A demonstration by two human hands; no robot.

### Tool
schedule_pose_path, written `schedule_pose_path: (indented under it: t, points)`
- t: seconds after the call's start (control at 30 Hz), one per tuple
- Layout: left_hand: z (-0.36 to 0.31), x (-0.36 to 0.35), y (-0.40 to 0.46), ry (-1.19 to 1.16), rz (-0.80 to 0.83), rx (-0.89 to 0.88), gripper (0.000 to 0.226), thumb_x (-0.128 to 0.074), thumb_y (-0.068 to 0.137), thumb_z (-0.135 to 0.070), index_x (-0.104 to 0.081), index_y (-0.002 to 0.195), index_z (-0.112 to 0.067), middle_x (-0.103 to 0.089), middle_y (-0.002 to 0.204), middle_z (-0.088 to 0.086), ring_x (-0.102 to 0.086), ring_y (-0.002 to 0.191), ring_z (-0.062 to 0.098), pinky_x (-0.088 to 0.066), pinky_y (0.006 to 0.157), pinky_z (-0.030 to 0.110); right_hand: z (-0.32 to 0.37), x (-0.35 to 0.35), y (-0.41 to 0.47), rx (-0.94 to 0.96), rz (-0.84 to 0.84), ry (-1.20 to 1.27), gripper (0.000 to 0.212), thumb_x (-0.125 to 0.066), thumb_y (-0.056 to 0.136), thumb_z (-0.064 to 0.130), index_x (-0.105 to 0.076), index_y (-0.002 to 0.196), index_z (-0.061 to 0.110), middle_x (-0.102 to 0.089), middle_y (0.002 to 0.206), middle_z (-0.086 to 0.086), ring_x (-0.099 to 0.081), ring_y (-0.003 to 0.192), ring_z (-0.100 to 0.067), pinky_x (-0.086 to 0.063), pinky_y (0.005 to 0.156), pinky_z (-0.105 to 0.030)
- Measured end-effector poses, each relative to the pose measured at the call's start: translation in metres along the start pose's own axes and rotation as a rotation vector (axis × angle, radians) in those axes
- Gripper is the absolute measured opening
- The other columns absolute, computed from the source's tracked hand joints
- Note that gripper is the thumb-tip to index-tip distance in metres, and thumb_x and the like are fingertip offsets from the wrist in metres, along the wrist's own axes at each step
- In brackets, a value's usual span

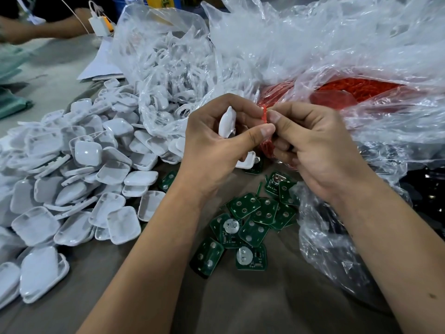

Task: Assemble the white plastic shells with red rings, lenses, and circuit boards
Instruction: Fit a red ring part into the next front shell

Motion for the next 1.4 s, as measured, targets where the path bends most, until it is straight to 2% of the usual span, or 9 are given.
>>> schedule_pose_path:
  t: [0.53,0.63,0.8,0.87,0.97,1.13,1.27,1.4]
  points:
    - [0.000,-0.004,-0.002,-0.027,0.017,0.015,0.020,-0.081,0.082,0.003,-0.065,0.089,-0.007,-0.067,0.072,0.006,-0.052,0.056,0.015,-0.042,0.050,0.026,0.001,0.003,-0.002,-0.003,-0.022,-0.033,0.016,-0.068,0.100,0.015,-0.078,0.087,0.015,-0.040,0.063,-0.008,-0.030,0.054,-0.019,-0.021,0.048,-0.030]
    - [0.001,-0.005,-0.002,-0.033,0.024,0.015,0.020,-0.080,0.083,0.004,-0.064,0.088,-0.007,-0.066,0.072,0.006,-0.050,0.056,0.016,-0.042,0.049,0.025,0.001,0.002,-0.002,0.003,-0.023,-0.050,0.016,-0.067,0.100,0.015,-0.078,0.087,0.014,-0.039,0.066,-0.013,-0.030,0.055,-0.020,-0.019,0.050,-0.036]
    - [0.001,-0.005,-0.003,-0.081,0.022,0.026,0.013,-0.077,0.085,0.002,-0.067,0.090,-0.003,-0.062,0.066,0.007,-0.051,0.053,0.017,-0.044,0.048,0.023,0.003,0.004,-0.002,0.011,-0.047,-0.057,0.017,-0.069,0.098,0.015,-0.077,0.084,0.015,-0.043,0.067,-0.015,-0.029,0.056,-0.021,-0.022,0.049,-0.032]
    - [0.000,-0.002,-0.002,-0.054,-0.001,0.011,0.011,-0.077,0.086,0.002,-0.069,0.092,-0.004,-0.064,0.072,0.007,-0.055,0.057,0.016,-0.045,0.050,0.023,0.004,0.004,-0.001,0.018,-0.056,-0.053,0.017,-0.070,0.097,0.014,-0.077,0.082,0.013,-0.051,0.066,-0.016,-0.034,0.052,-0.018,-0.025,0.045,-0.025]
    - [-0.003,0.003,0.000,0.059,-0.025,-0.045,0.016,-0.080,0.084,-0.001,-0.071,0.096,-0.007,-0.068,0.082,0.007,-0.061,0.068,0.018,-0.048,0.056,0.025,0.005,0.004,-0.001,0.021,-0.064,-0.075,0.017,-0.070,0.096,0.013,-0.077,0.081,0.014,-0.062,0.067,-0.009,-0.039,0.050,-0.014,-0.028,0.045,-0.024]
    - [-0.005,0.003,0.001,0.087,-0.025,-0.078,0.017,-0.083,0.082,-0.003,-0.074,0.095,-0.009,-0.072,0.086,0.005,-0.066,0.074,0.018,-0.050,0.061,0.022,0.005,0.005,-0.001,0.026,-0.083,-0.088,0.017,-0.071,0.096,0.013,-0.078,0.080,0.013,-0.058,0.061,-0.005,-0.037,0.048,-0.013,-0.029,0.044,-0.023]
    - [-0.005,0.000,0.000,0.106,-0.022,-0.099,0.013,-0.083,0.082,-0.002,-0.074,0.088,-0.008,-0.073,0.080,0.002,-0.065,0.066,0.011,-0.050,0.058,0.019,0.008,0.004,-0.002,0.037,-0.100,-0.122,0.019,-0.071,0.093,0.015,-0.076,0.075,0.016,-0.055,0.056,0.001,-0.039,0.046,-0.010,-0.032,0.042,-0.021]
    - [-0.006,-0.002,0.000,0.122,-0.009,-0.105,0.010,-0.080,0.084,0.000,-0.074,0.086,-0.007,-0.068,0.068,-0.003,-0.060,0.057,0.011,-0.048,0.052,0.022,0.008,0.003,-0.003,0.024,-0.091,-0.129,0.024,-0.071,0.095,0.010,-0.074,0.072,0.016,-0.057,0.059,-0.005,-0.039,0.044,-0.009,-0.031,0.042,-0.020]
Point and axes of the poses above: each hand's wrist, its own y-axis towards the middle knuckle, its own x-axis out of the back of the hand, z = x × y, the point moved 8 cm from there along y, towards the middle knuckle
